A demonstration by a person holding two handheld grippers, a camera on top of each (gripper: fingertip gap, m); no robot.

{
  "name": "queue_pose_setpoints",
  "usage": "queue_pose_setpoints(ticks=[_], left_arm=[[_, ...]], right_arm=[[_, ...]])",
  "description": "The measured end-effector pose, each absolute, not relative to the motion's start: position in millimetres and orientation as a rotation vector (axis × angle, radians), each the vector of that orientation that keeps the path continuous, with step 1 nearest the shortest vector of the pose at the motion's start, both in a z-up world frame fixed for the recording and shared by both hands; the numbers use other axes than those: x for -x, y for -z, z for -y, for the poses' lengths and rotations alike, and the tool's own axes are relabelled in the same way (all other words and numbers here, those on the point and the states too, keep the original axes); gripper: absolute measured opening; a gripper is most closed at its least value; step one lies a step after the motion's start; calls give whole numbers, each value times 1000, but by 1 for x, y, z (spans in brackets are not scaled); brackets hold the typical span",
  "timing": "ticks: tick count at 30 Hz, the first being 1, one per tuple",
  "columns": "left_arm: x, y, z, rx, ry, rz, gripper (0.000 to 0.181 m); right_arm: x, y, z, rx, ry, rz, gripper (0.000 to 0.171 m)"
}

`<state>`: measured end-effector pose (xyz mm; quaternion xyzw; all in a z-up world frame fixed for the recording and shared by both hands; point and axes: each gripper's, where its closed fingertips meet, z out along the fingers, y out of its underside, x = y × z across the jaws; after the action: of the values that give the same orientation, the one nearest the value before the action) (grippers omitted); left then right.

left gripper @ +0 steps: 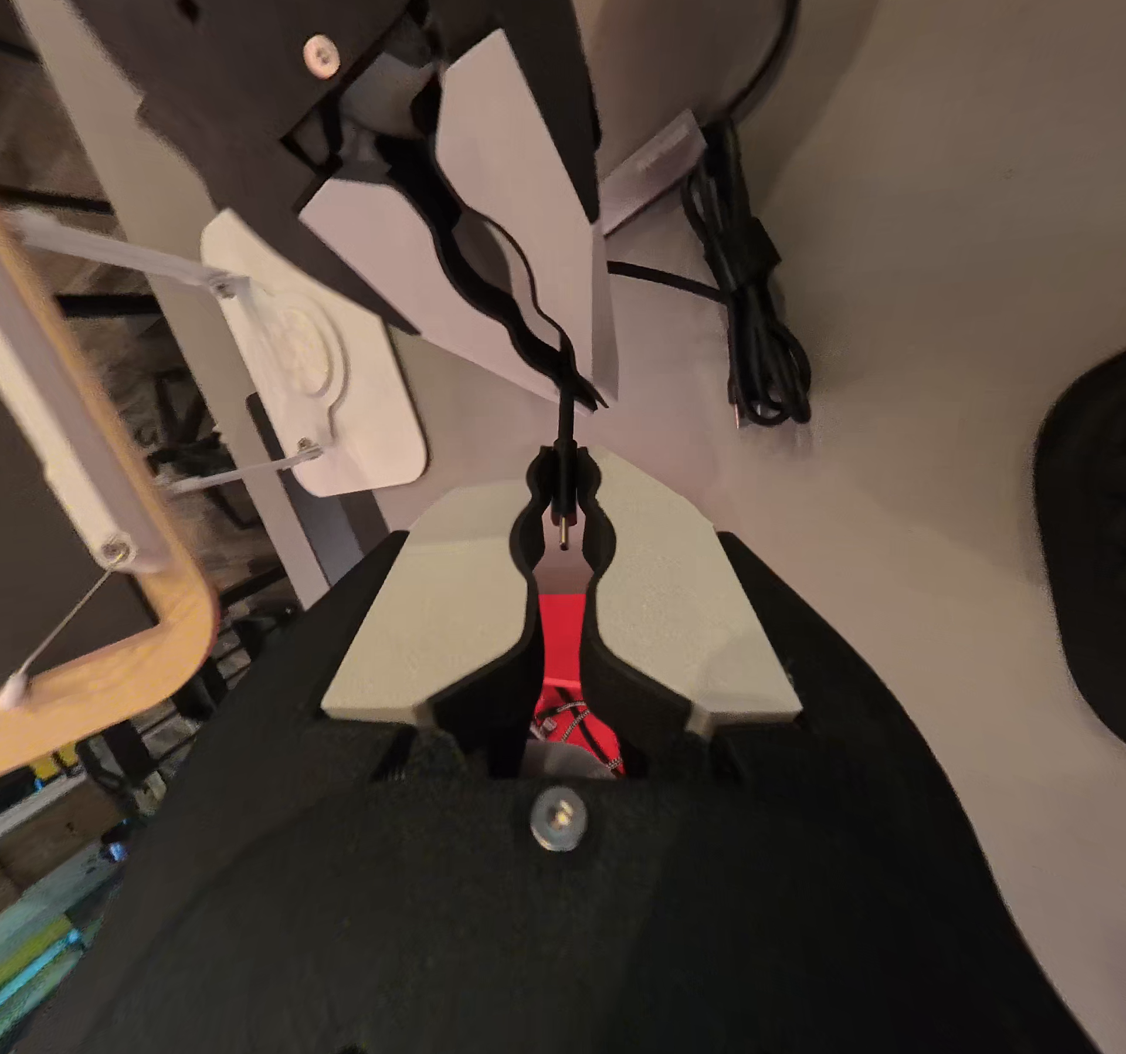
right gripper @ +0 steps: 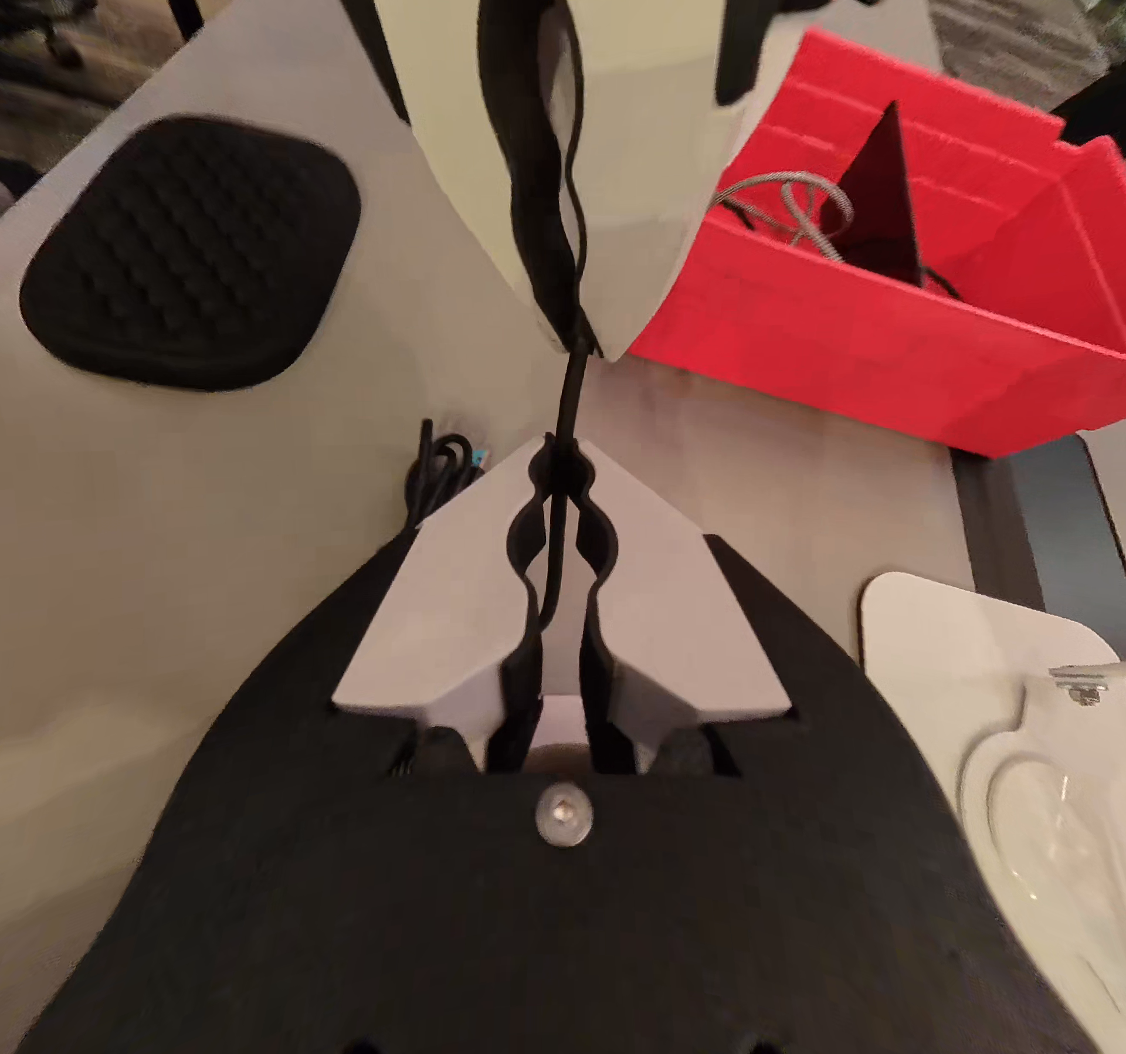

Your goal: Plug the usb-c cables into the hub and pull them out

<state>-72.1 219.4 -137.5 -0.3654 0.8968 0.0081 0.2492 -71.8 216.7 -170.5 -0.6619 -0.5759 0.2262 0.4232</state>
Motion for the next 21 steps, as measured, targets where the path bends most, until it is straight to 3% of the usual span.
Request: queue_pose_setpoints(ticks=[5,10,14,21], left_arm=[[56,82,-249,1210,115,-1975,40],[54,32,-241,1417,712,-1397,56],[44,5,-243,1422,941,-1003,51],[6,20,-241,1442,812,-1022,31]], right_arm=[[62,125,-238,1549,-698,1138,0],[39,72,-262,1372,-783,731,1],[31,49,-263,1232,-813,526,1],[56,48,-248,1179,-726,590,1]])
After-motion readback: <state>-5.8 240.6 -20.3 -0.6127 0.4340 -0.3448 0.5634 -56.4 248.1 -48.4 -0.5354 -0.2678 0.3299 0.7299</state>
